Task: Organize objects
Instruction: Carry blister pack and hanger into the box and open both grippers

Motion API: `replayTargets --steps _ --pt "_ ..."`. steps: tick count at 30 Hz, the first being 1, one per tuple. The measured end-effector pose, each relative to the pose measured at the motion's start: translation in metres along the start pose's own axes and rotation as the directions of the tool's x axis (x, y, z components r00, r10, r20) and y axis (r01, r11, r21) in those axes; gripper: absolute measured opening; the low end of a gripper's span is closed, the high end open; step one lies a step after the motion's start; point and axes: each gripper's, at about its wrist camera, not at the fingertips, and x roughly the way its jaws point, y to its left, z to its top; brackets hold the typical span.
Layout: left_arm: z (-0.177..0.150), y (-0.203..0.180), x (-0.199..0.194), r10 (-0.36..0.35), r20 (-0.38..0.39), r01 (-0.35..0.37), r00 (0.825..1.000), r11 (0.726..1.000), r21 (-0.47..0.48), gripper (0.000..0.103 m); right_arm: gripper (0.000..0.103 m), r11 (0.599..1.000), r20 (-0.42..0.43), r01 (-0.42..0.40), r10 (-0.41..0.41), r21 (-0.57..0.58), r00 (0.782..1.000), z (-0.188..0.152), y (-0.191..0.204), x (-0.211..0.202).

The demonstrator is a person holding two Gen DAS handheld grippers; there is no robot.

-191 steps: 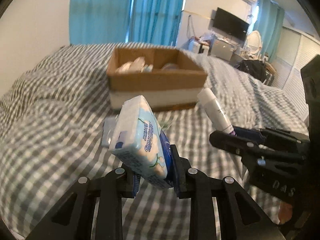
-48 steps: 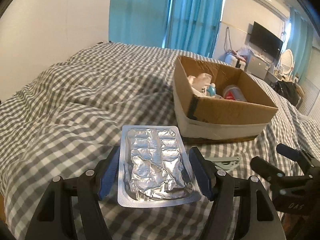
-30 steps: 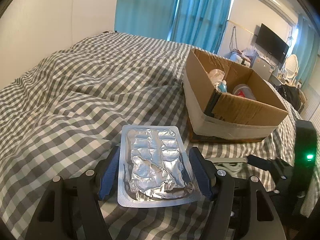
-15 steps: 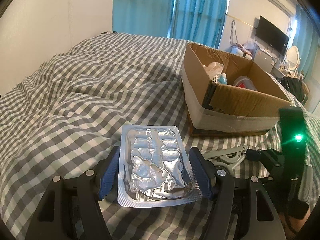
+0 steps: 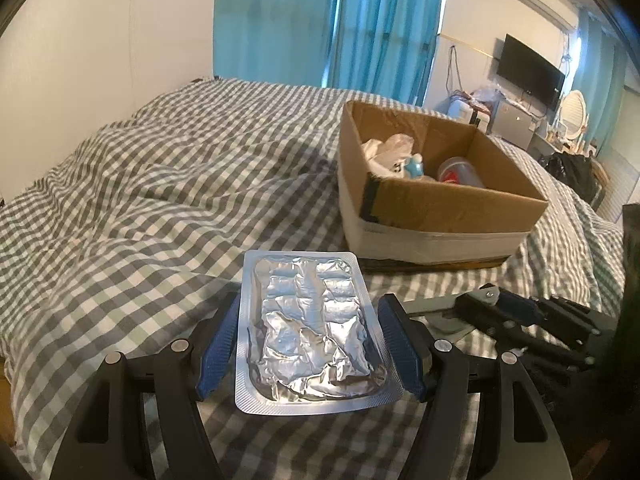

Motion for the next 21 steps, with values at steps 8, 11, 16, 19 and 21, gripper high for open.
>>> replayTargets --steps 8,11,16,19,21 --pt "0.004 -0.021 -0.025 -0.026 0.04 0.025 0.999 0.999 0.031 0.071 0.014 1.0 0.09 -0.005 0.008 -0.03 0.996 0.007 0.005 -0.054" --pt "0.006 -0.031 -0.036 -0.036 0.061 0.033 0.997 0.998 0.049 0.071 0.013 0.999 0.126 0.027 -0.021 -0.042 0.992 0.008 0.006 -0.069" --pt "0.011 -0.044 -0.053 -0.056 0.093 0.049 0.994 0.996 0.071 0.071 0.013 0.995 0.182 0.079 -0.068 -0.053 0.981 0.012 0.002 -0.097" --pt "0.016 -0.051 -0.063 -0.064 0.112 0.054 0.992 0.995 0.088 0.071 0.013 0.993 0.206 0.109 -0.096 -0.054 0.974 0.014 0.0 -0.117" --pt "0.021 -0.055 -0.069 -0.077 0.122 0.065 0.99 0.993 0.094 0.071 0.013 0.99 0.225 0.131 -0.115 -0.059 0.968 0.016 0.0 -0.128"
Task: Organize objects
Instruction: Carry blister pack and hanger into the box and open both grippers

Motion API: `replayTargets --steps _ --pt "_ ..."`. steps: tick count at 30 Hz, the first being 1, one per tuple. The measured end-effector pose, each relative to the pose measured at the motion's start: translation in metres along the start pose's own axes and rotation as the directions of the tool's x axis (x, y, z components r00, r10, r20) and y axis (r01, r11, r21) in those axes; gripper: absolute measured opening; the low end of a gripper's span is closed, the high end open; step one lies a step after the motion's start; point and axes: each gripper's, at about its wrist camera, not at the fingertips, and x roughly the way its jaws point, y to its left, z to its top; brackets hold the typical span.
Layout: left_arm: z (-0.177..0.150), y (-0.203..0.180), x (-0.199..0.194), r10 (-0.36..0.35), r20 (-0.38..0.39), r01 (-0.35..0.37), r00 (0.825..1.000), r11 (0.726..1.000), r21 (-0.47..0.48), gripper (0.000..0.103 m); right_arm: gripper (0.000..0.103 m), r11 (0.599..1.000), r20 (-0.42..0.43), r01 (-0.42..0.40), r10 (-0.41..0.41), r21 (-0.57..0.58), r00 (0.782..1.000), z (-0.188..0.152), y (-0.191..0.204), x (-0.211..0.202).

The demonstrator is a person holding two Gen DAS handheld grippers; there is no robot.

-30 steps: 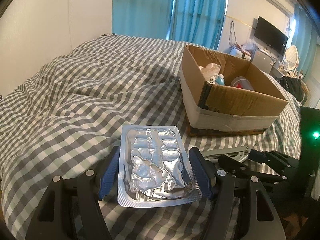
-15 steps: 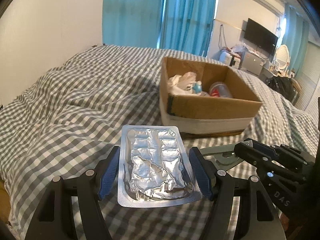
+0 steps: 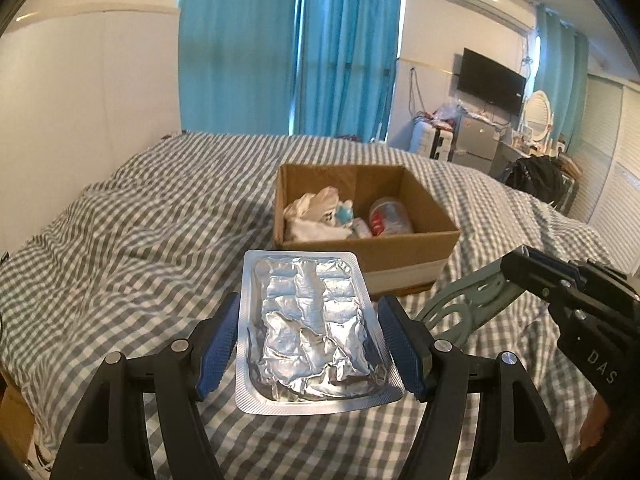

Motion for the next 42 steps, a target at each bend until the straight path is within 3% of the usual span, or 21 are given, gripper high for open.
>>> replayTargets --steps 11,19,28,32,38,42 --pt "0.062 -0.014 -0.01 -0.032 0.076 0.03 0.997 0.999 0.018 0.071 0.013 0.997 0.117 0.041 -0.034 -0.061 0.993 0.067 -0.005 -0.034" --pt "0.11 -0.013 0.03 -0.023 0.096 0.019 0.995 0.999 0.041 0.071 0.013 0.993 0.145 0.066 -0.051 -0.099 0.988 0.121 -0.01 -0.001" --pt "0.124 -0.008 0.112 0.006 0.02 -0.007 1.0 0.999 0.046 0.071 0.013 0.993 0.004 0.05 -0.05 -0.109 0.999 0.132 -0.031 0.097" --pt "0.115 -0.009 0.153 0.002 -0.034 -0.001 0.999 1.0 0.03 0.071 0.013 0.999 -0.087 0.005 -0.008 -0.04 0.996 0.126 -0.044 0.143" --pt "0.104 -0.014 0.194 -0.007 -0.083 0.01 0.996 0.999 0.038 0.071 0.013 0.999 -0.126 0.006 -0.013 -0.052 0.992 0.117 -0.05 0.181" --pt "0.104 -0.017 0.205 -0.018 -0.112 0.024 0.993 0.998 0.051 0.073 0.014 0.999 -0.122 -0.033 0.03 -0.023 0.992 0.122 -0.061 0.19"
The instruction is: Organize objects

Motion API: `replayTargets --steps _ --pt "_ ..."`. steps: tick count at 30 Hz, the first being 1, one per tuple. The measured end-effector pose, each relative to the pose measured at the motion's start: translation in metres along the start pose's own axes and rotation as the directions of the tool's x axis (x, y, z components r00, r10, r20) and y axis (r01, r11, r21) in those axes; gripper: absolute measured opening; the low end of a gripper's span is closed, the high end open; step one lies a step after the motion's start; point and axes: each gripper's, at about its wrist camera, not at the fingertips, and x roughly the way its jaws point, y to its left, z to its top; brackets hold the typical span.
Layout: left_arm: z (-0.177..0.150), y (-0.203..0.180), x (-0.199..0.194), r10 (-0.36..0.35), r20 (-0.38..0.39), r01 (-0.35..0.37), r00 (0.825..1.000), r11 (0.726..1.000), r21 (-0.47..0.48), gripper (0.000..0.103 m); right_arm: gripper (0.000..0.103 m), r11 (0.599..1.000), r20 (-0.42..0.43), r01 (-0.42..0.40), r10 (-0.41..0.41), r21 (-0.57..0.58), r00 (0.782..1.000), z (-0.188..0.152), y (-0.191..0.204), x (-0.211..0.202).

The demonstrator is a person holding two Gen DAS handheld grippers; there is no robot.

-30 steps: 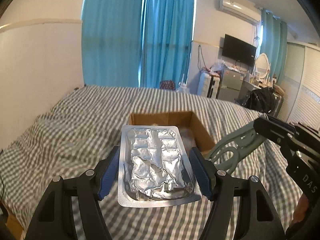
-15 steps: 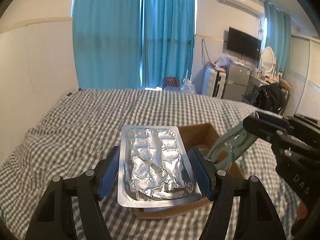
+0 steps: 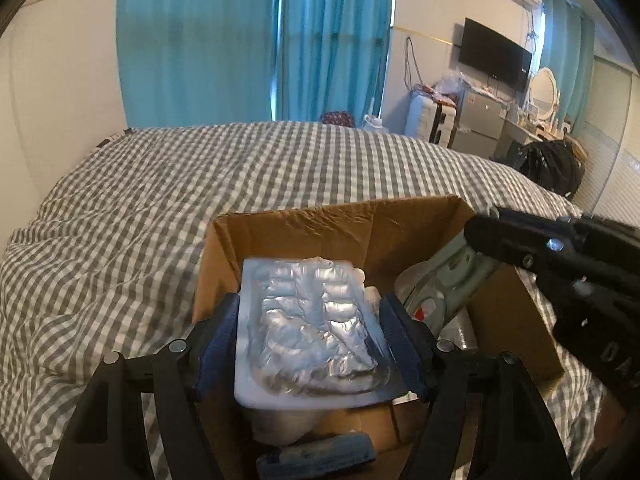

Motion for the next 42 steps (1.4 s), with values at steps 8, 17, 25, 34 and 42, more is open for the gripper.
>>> replayTargets --steps 8,17,25,34,42 --pt "0.004 -0.004 -0.024 0.034 0.0 -0.034 0.999 0.999 0.019 0.085 0.05 0.994 0.052 0.103 -0.105 0.028 0.993 0.01 -0.003 -0.026" --pt "0.025 -0.008 -0.133 0.061 0.171 -0.067 0.983 0.997 0.026 0.101 0.093 0.983 0.173 0.173 -0.181 0.063 0.968 0.03 -0.009 -0.128" --pt "0.034 -0.013 -0.224 0.082 0.3 -0.09 0.951 0.996 0.01 0.103 0.103 0.97 0.312 0.23 -0.244 0.081 0.918 0.036 0.005 -0.232" --pt "0.017 -0.022 -0.286 0.076 0.383 -0.082 0.921 0.997 -0.001 0.103 0.103 0.963 0.377 0.255 -0.27 0.091 0.886 0.012 0.02 -0.29" --pt "-0.025 -0.019 -0.29 0.085 0.404 -0.07 0.911 0.996 -0.051 0.103 0.103 0.964 0.377 0.226 -0.263 0.139 0.888 -0.043 0.018 -0.29"
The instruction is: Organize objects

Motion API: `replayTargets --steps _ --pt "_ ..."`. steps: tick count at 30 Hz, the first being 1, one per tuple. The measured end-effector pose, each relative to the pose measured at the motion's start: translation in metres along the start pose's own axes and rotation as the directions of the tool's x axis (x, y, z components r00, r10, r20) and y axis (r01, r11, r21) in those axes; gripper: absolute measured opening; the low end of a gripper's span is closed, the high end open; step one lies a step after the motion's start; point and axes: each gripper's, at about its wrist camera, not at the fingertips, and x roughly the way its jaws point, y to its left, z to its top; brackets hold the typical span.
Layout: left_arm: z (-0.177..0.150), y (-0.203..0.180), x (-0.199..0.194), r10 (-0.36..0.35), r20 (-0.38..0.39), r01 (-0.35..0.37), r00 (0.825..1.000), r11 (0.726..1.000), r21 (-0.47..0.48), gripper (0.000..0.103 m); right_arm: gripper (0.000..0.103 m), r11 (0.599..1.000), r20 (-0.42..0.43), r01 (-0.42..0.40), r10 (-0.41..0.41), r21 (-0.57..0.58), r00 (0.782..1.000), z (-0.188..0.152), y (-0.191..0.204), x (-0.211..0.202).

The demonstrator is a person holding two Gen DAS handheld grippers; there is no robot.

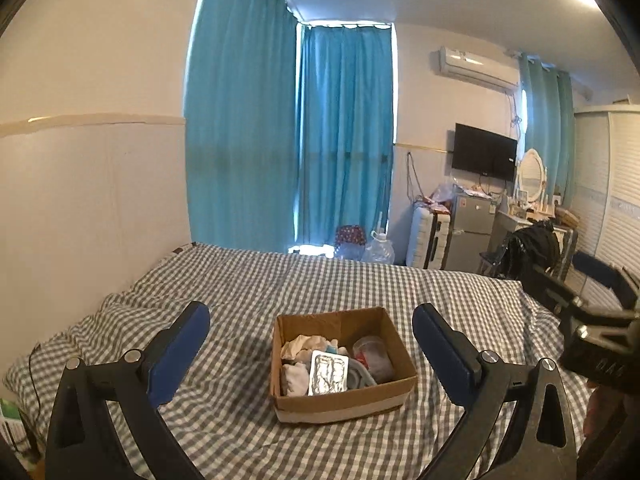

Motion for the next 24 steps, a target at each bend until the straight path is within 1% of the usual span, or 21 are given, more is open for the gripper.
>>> replayTargets --steps 3,5,8,12,14,18,24 --pt "-0.016 0.003 -0.001 -0.003 0.004 0.003 1.0 1.0 -0.02 0.103 0.103 1.0 -0.008 0.013 -0.013 -0.004 1.0 -0.026 0.002 0.002" --pt "-0.026 0.003 0.0 -0.007 -0.008 0.007 1.0 1.0 -0.025 0.103 0.103 1.0 -0.031 0.008 -0.007 0.01 1.0 -0.042 0.002 0.008" --pt "-0.041 0.004 0.004 -0.014 -0.028 0.013 1.0 1.0 -0.024 0.103 0.103 0.999 -0.082 -0.003 0.006 0.039 0.997 -0.067 0.001 0.021" --pt "-0.063 0.004 0.008 -0.012 -0.034 0.012 0.999 1.0 -0.017 0.103 0.103 0.999 -0.137 0.008 -0.002 0.037 0.991 -0.092 0.001 0.037" --pt "-0.07 0.003 0.011 -0.001 -0.039 0.001 0.999 1.0 -0.01 0.103 0.103 0.999 -0.147 0.016 -0.009 0.044 0.989 -0.098 -0.001 0.039" --pt "-0.081 0.004 0.019 0.013 -0.08 -0.014 0.997 1.0 -0.009 0.103 0.103 0.998 -0.158 0.045 -0.039 0.037 0.987 -0.108 -0.001 0.041" --pt "-0.086 0.0 0.023 0.021 -0.098 -0.019 0.995 1.0 0.02 0.103 0.103 0.998 -0.168 0.054 -0.047 0.038 0.985 -0.109 -0.005 0.043"
